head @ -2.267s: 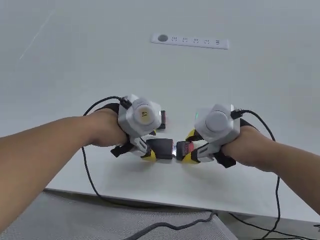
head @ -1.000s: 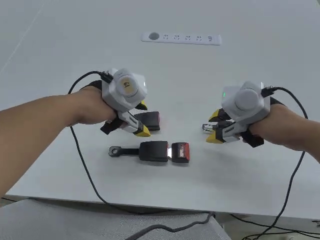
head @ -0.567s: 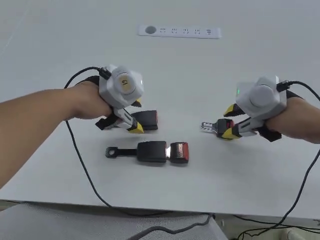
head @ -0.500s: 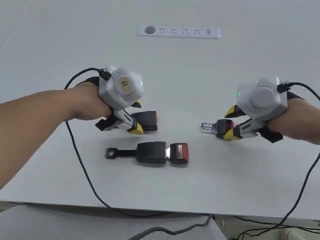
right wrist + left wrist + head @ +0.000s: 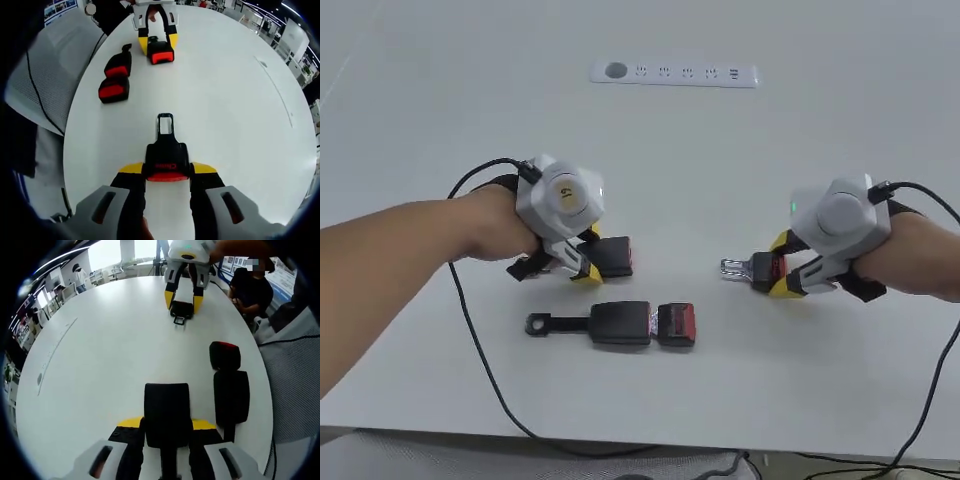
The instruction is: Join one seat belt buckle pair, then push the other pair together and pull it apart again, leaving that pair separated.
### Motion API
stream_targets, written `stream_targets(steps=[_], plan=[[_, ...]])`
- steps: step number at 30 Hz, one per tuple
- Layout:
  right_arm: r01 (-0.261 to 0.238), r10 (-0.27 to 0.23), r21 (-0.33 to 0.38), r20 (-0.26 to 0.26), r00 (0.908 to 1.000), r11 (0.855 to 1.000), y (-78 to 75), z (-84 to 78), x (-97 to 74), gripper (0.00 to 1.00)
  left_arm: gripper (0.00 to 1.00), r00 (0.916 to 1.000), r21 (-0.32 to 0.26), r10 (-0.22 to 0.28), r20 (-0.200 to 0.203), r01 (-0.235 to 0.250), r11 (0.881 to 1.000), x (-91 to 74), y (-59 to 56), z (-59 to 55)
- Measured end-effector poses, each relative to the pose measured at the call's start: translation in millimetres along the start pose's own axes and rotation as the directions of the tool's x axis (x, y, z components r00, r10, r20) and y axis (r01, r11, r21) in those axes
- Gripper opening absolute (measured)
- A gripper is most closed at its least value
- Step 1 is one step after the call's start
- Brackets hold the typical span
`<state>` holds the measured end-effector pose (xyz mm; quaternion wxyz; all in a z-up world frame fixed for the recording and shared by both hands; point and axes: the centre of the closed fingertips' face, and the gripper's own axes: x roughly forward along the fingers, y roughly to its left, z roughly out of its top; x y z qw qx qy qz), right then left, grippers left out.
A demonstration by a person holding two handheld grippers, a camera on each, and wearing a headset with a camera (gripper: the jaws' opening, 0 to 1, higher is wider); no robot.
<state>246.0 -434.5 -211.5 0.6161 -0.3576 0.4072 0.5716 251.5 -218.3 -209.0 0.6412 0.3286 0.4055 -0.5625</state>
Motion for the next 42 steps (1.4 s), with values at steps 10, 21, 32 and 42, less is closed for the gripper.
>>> stream_targets(steps=[10,21,32,42], plan=[[-0.031,0.031,-0.006,0.007,0.9995,0.999,-2.5,-1.3,2.4,0.33,0.34,0.9998,0.055,-0.007,-0.016,0.007,0.998,1.7,0.6,-1.8],[-0.019,0.019,0.006,-0.004,0.9998,1.0,-3.1,-0.2,4.8,0.32,0.34,0.9993,0.051,-0.011,-0.034,0.013,0.999,1.5,0.2,-1.8],[-0.021,0.021,-0.022,-0.007,0.9998,1.0,3.9,24.5,9.4,0.32,0.34,0.9993,0.052,-0.011,-0.036,0.012,0.999,3.1,1.7,-4.6],[-0.033,0.034,-0.059,0.027,0.9991,0.998,5.3,59.4,26.1,0.32,0.34,0.9988,0.054,-0.012,-0.048,0.014,0.998,1.7,-2.1,-1.0]])
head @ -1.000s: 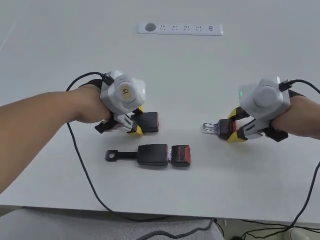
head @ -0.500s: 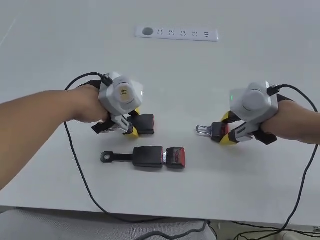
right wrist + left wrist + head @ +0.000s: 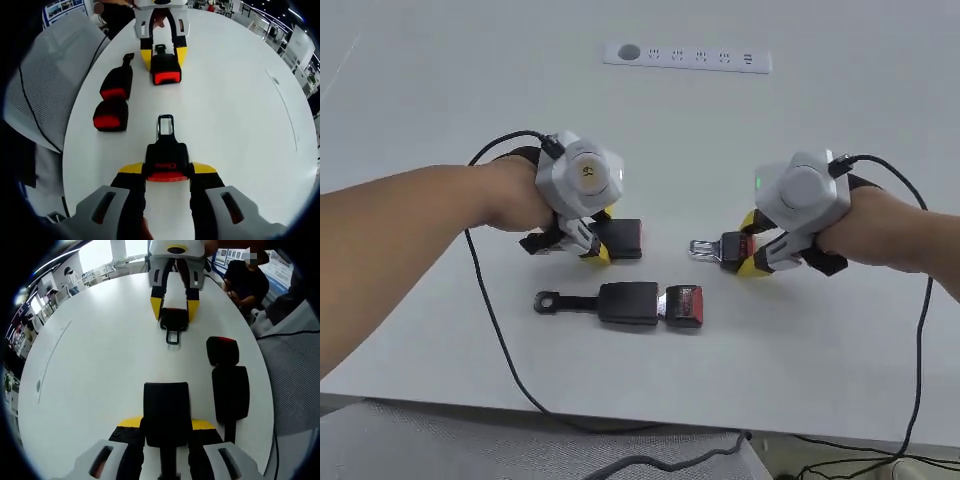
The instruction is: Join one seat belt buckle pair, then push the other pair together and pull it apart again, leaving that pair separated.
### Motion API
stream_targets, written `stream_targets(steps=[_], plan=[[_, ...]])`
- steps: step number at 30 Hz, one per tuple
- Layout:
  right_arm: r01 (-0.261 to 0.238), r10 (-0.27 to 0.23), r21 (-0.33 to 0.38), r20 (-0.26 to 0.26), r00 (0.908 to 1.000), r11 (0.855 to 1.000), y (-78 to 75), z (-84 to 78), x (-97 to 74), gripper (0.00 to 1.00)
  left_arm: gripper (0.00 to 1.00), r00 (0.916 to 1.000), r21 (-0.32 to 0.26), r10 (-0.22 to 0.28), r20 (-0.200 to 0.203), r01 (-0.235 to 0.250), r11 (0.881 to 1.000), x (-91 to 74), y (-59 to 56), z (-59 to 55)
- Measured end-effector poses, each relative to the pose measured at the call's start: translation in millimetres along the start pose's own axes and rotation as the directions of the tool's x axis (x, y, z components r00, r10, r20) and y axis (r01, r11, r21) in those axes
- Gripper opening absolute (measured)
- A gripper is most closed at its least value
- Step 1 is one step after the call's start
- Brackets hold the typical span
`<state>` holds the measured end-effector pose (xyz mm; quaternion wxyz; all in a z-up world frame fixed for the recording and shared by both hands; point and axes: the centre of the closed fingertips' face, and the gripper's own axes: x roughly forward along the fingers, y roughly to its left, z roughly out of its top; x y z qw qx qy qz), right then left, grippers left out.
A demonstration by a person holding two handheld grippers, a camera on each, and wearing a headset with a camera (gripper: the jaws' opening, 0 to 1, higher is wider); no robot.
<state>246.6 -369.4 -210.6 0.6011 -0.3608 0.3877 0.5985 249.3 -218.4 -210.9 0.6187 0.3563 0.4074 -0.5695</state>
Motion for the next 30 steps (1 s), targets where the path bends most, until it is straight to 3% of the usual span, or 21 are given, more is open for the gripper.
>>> stream_targets(steps=[13,15,20,30], plan=[[0.025,-0.024,-0.016,0.035,0.9991,1.0,-7.5,37.1,18.3,0.32,0.34,0.9998,0.009,-0.005,-0.02,0.005,1.0,-0.2,-0.6,0.7],[0.029,-0.028,-0.022,0.038,0.9989,0.999,-6.4,43.5,13.7,0.32,0.34,0.9997,0.009,-0.005,-0.023,0.006,1.0,0.0,-0.1,0.7],[0.034,-0.033,-0.031,0.041,0.9986,0.999,-7.3,46.2,21.1,0.32,0.34,0.9994,0.011,-0.004,-0.033,0.005,1.0,0.2,1.0,0.6],[0.028,-0.025,-0.046,0.054,0.9982,0.999,-5.7,58.3,20.3,0.32,0.34,0.9993,0.011,-0.005,-0.038,0.005,1.0,1.4,2.9,0.2]])
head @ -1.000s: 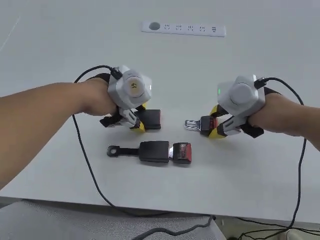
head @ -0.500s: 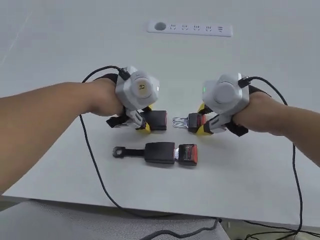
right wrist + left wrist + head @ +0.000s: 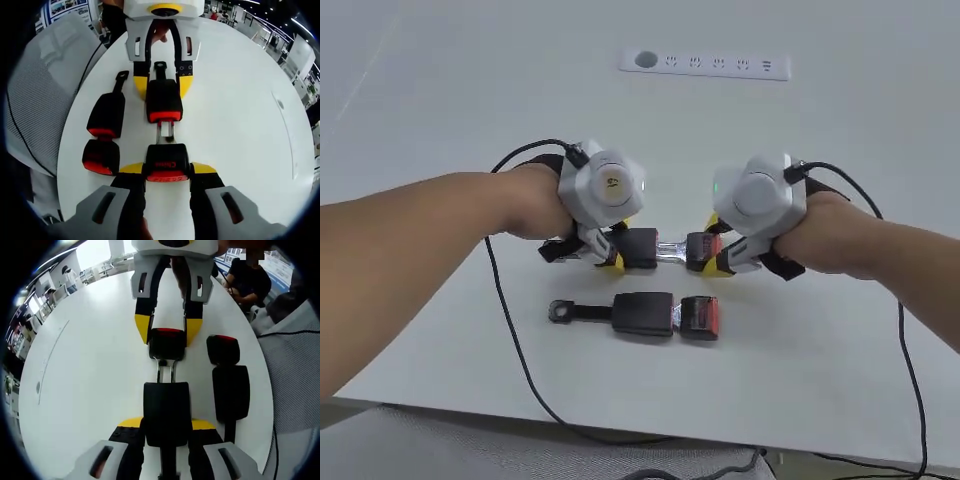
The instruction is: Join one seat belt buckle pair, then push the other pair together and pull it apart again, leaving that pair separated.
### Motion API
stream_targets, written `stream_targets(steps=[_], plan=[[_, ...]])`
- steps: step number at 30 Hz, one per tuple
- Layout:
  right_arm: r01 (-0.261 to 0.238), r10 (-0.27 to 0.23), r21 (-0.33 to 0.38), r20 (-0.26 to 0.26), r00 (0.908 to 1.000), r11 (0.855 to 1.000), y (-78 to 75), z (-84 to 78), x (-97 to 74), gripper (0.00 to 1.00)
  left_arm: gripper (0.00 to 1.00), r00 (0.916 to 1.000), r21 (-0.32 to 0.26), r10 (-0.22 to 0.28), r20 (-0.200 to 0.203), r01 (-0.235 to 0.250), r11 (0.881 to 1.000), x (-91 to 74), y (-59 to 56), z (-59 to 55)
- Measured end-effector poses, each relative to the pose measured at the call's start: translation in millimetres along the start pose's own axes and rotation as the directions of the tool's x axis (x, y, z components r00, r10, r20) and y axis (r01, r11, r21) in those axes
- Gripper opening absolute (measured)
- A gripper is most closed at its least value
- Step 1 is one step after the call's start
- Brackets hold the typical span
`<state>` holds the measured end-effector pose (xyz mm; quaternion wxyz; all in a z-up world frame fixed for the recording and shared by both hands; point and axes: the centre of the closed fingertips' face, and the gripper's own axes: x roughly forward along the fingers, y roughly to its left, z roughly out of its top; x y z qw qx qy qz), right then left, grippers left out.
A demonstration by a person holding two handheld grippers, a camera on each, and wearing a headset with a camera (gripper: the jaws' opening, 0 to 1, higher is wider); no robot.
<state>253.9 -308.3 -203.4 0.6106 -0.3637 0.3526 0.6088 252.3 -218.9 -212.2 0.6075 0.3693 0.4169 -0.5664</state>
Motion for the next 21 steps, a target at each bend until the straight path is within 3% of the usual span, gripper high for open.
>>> stream_targets(steps=[5,10,21], plan=[[-0.009,0.009,0.004,0.008,0.9999,1.0,0.2,1.2,8.9,0.32,0.34,1.0,0.002,-0.002,0.003,0.002,1.0,0.5,0.5,-0.3],[-0.02,0.019,0.02,0.031,0.9993,1.0,1.1,8.5,7.0,0.32,0.34,1.0,0.011,-0.002,0.002,0.002,1.0,1.4,0.8,1.0],[-0.024,0.024,0.012,0.021,0.9995,1.0,-0.1,11.7,11.6,0.3,0.33,0.9997,0.043,-0.008,0.022,0.007,0.999,1.3,0.9,0.6]])
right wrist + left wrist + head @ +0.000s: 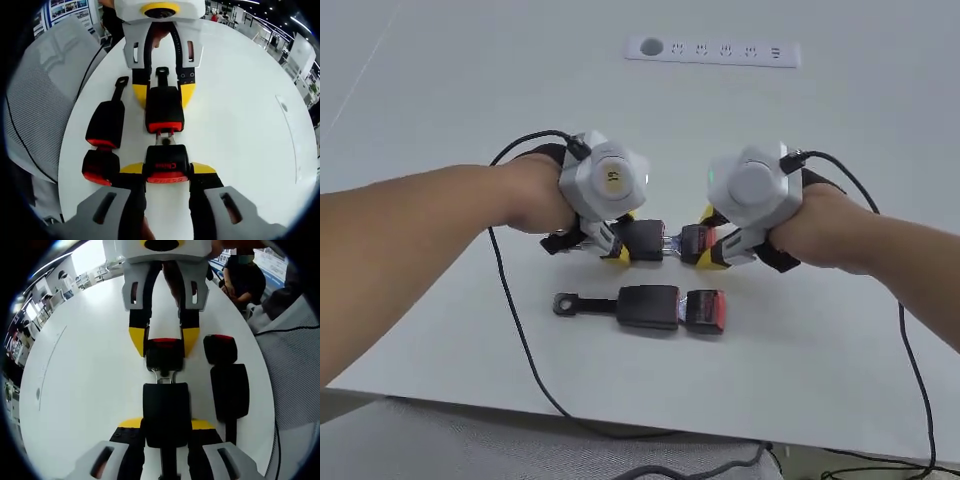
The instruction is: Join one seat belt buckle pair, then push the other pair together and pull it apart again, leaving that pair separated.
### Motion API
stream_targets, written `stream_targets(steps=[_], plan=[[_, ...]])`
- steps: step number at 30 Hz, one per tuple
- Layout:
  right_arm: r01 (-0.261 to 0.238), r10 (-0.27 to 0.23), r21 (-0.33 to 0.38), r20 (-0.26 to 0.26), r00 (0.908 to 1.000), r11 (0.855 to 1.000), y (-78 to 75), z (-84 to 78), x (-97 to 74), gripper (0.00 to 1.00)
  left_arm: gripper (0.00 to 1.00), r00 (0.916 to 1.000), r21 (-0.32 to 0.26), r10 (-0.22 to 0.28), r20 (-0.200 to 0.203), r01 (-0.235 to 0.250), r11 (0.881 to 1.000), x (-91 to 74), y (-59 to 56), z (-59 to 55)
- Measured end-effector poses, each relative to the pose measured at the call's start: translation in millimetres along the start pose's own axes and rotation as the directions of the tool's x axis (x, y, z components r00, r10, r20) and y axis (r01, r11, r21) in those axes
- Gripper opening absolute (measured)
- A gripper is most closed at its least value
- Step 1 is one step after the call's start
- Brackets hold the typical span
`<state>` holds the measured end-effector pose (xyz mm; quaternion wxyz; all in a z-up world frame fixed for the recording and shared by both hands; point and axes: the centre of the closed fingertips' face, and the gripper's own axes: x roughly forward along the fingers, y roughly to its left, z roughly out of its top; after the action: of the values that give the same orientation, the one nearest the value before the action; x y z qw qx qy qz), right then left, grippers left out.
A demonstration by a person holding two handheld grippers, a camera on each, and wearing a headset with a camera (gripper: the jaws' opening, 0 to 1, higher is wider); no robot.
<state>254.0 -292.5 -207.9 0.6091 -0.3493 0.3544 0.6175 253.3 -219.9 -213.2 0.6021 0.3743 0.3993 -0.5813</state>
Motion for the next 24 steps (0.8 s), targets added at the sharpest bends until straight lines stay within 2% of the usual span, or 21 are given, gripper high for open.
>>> stream_targets(steps=[9,24], plan=[[-0.005,0.005,0.008,0.009,1.0,1.0,-0.1,9.8,5.1,0.3,0.32,0.9999,-0.004,0.003,0.01,-0.003,1.0,0.3,0.4,0.4],[-0.006,0.005,0.02,0.016,0.9999,1.0,1.4,12.3,7.1,0.3,0.32,0.9999,-0.007,0.009,0.009,-0.009,1.0,0.5,-0.6,1.4]])
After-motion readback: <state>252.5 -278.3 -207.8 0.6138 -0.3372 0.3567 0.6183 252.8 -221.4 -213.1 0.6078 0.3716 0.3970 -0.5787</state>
